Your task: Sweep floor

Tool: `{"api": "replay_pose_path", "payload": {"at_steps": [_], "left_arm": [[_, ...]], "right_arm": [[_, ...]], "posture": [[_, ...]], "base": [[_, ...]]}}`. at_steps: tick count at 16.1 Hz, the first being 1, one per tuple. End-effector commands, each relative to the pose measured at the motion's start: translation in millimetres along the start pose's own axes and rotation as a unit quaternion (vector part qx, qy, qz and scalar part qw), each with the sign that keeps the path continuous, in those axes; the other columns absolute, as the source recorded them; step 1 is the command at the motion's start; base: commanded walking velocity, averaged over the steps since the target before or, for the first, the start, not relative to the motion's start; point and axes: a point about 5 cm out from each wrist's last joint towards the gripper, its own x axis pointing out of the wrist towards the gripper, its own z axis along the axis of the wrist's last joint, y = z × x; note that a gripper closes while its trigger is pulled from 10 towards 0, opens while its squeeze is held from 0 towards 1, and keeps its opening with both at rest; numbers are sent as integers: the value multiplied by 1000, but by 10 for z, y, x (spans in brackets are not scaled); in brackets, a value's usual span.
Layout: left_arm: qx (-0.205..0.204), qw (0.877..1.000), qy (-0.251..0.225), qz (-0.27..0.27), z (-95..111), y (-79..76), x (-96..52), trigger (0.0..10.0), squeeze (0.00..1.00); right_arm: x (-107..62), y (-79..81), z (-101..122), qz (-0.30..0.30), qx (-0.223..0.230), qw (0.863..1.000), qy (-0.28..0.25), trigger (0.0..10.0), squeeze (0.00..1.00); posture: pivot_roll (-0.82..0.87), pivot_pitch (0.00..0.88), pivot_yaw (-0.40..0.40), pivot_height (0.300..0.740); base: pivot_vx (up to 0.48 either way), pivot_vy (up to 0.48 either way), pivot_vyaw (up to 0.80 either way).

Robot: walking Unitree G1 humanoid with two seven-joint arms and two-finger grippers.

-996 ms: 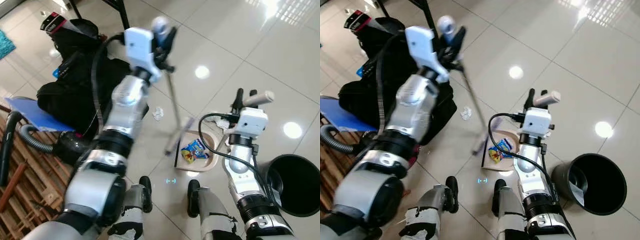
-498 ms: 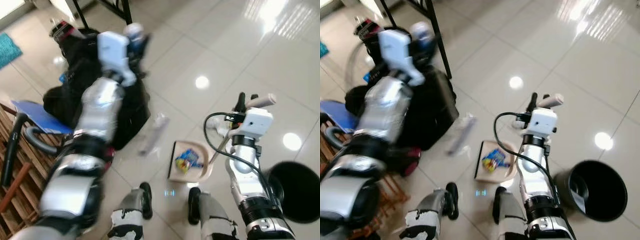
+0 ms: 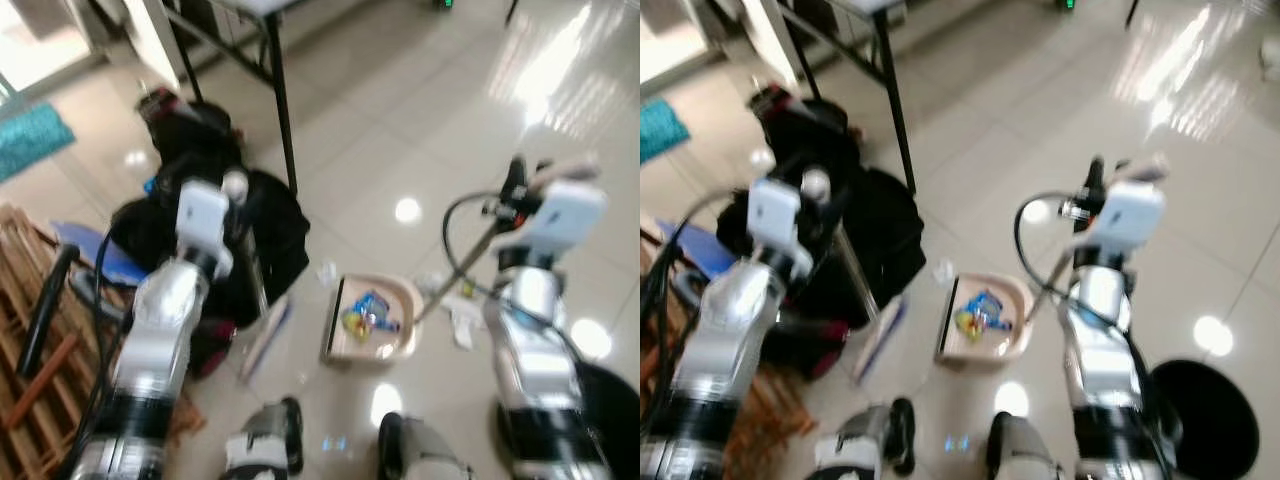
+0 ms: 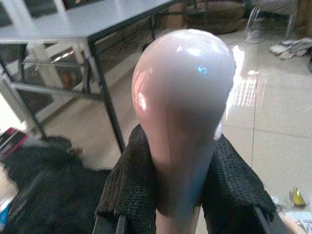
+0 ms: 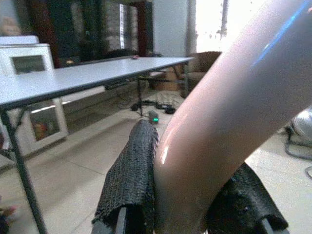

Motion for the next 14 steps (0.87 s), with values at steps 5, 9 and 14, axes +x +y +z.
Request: {"api": "replay_pose_path", "payload": {"at_steps": [5,9,14], "left_arm": [[10,999,34,11,-9,-162,-235,10000,0],[16,998,55,-1,-28,-233,-317,10000,0],[6,998,61,-12,29,-318,-305,10000,0]], "right_arm": [[-75,3,375,25,25,999,25,10000,0],[-99,-22,551,8,52,997,49,10000,0],[-30,-83,746,4,51,997,57,10000,0]], "posture": [[76,135,17,740],[65,146,38,740],[80,173,38,740]], "base": [[0,0,0],[0,0,-200],[0,0,-800]]}}
